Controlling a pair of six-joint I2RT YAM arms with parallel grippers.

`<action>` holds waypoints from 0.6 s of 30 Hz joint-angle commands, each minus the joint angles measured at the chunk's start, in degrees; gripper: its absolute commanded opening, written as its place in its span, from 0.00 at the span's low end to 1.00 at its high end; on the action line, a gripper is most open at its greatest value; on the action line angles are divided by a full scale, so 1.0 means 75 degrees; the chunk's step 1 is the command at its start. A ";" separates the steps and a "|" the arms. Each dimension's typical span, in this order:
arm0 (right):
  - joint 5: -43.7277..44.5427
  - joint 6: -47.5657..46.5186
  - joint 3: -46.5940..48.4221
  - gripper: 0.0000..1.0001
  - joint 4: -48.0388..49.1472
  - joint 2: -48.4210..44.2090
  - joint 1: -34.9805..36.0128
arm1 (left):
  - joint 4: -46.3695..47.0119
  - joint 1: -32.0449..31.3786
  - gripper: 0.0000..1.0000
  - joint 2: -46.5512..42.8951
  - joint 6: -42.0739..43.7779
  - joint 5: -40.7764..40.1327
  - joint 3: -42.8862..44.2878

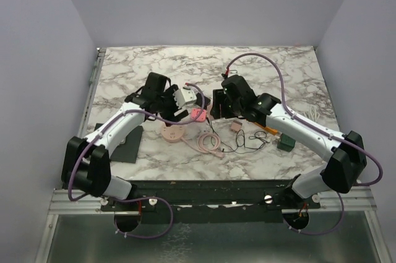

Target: Insert the plug

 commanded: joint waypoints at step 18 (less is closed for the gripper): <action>-0.0746 0.1364 -0.0881 0.01 0.0508 0.0481 0.0775 | -0.1002 0.1269 0.51 0.1938 0.0019 0.0016 0.0804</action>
